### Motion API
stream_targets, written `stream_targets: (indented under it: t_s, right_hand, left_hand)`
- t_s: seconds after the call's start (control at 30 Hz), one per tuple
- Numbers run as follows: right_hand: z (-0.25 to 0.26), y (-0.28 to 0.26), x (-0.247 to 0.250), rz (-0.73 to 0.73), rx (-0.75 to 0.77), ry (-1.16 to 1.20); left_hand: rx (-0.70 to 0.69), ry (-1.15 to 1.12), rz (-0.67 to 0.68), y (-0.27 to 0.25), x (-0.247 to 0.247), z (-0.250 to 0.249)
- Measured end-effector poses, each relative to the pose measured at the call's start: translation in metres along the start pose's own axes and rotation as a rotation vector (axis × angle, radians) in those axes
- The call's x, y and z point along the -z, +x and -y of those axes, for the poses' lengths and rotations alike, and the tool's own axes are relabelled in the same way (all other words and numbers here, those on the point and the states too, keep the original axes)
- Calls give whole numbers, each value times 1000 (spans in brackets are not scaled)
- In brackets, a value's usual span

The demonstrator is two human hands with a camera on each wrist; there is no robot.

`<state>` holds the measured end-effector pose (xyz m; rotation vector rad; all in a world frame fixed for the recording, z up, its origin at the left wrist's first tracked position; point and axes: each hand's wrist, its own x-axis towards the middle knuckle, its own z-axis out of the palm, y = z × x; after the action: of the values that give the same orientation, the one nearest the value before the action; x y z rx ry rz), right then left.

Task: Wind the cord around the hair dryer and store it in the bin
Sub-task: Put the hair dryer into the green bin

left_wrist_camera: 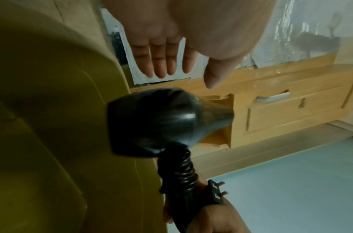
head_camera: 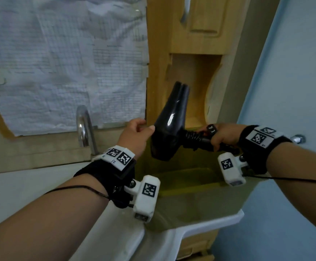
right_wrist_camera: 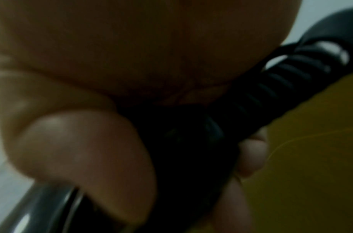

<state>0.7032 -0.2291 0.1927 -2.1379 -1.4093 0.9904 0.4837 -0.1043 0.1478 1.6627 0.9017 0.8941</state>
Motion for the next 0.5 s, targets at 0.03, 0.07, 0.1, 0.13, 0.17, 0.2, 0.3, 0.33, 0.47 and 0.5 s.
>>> stream_targets:
  t_s: [0.03, 0.07, 0.1, 0.13, 0.17, 0.2, 0.3, 0.33, 0.47, 0.5]
  right_hand:
    - [-2, 6, 4, 40, -34, -71]
    - [-4, 12, 6, 83, -67, -130]
    - [-5, 18, 6, 139, -94, -179]
    - [-5, 24, 6, 191, -117, -221]
    - [-3, 28, 4, 235, -140, -255]
    - [-4, 35, 3, 285, -165, -278]
    - [-3, 57, -8, 371, -210, -401]
    - [-4, 65, -11, 380, -223, -461]
    - [-9, 85, -25, 378, -295, -651]
    - [-13, 91, -29, 375, -312, -667]
  left_hand:
    - [18, 24, 7, 3, -8, 0]
    - [35, 48, 13, 5, -14, 2]
    - [53, 72, 17, 6, -20, 3]
    - [72, 90, 18, 8, -25, 5]
    - [92, 100, 21, 9, -29, 7]
    - [107, 104, 28, 9, -31, 11]
    - [142, 128, 34, 12, -33, 17]
    - [149, 138, 28, 13, -33, 19]
    - [175, 152, 14, 18, -33, 26]
    - [180, 154, 13, 19, -33, 26]
